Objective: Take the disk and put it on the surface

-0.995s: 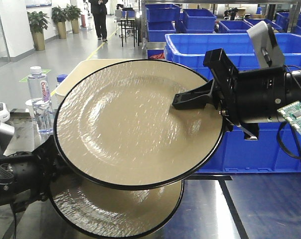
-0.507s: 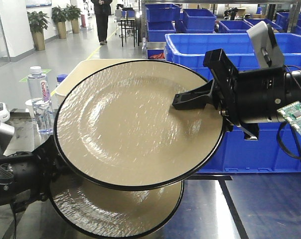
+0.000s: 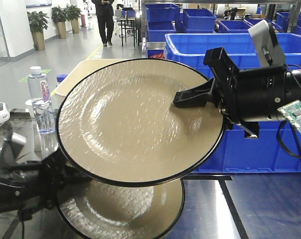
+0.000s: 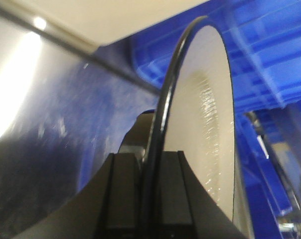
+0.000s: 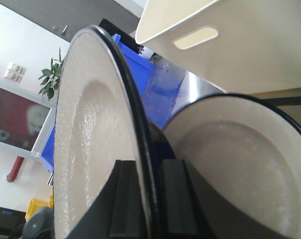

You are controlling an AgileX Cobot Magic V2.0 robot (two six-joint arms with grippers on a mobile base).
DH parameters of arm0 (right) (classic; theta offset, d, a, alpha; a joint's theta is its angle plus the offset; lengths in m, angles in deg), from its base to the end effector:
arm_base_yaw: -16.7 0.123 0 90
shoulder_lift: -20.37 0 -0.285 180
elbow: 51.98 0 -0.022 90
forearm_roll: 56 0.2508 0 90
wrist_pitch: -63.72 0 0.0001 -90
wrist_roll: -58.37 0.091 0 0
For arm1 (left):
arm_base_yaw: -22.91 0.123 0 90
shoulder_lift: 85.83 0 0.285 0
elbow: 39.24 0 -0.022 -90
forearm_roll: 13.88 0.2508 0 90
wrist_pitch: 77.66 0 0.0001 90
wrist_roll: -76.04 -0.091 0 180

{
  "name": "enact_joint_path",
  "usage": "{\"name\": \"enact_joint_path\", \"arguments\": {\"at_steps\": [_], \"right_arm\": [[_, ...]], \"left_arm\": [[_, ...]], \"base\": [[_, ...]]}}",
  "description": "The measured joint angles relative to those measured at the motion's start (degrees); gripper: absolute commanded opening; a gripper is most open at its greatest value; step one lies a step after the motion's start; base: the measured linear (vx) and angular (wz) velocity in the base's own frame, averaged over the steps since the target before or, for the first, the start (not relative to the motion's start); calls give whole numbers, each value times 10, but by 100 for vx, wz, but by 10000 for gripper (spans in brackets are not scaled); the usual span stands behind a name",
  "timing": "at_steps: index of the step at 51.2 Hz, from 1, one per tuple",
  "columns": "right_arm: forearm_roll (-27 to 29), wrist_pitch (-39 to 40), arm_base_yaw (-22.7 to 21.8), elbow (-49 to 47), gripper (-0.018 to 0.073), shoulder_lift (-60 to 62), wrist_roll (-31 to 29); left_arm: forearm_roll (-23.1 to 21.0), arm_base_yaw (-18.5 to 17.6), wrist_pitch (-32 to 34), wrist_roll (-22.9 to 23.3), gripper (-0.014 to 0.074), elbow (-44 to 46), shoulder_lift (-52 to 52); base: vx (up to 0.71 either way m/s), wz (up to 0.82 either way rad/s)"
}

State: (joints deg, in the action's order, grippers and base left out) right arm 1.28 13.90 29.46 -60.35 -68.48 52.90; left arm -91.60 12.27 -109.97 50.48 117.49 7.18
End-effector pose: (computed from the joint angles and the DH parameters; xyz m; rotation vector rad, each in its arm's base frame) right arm 0.2816 0.1238 0.4437 -0.0027 2.1003 1.2626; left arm 0.2826 -0.1015 0.3051 -0.3854 2.1743 -1.1911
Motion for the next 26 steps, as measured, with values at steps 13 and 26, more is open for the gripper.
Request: {"name": "enact_joint_path", "arguments": {"at_steps": [13,26], "right_arm": [[0,18,0,0,-5,0,-7],[0,34,0,0,-5,0,-15]], "left_arm": [[44,-1,-51,0,6,0,-68],[69,-1,-80,5,58,0,-105]], "base": [[0,0],[0,0]]}}
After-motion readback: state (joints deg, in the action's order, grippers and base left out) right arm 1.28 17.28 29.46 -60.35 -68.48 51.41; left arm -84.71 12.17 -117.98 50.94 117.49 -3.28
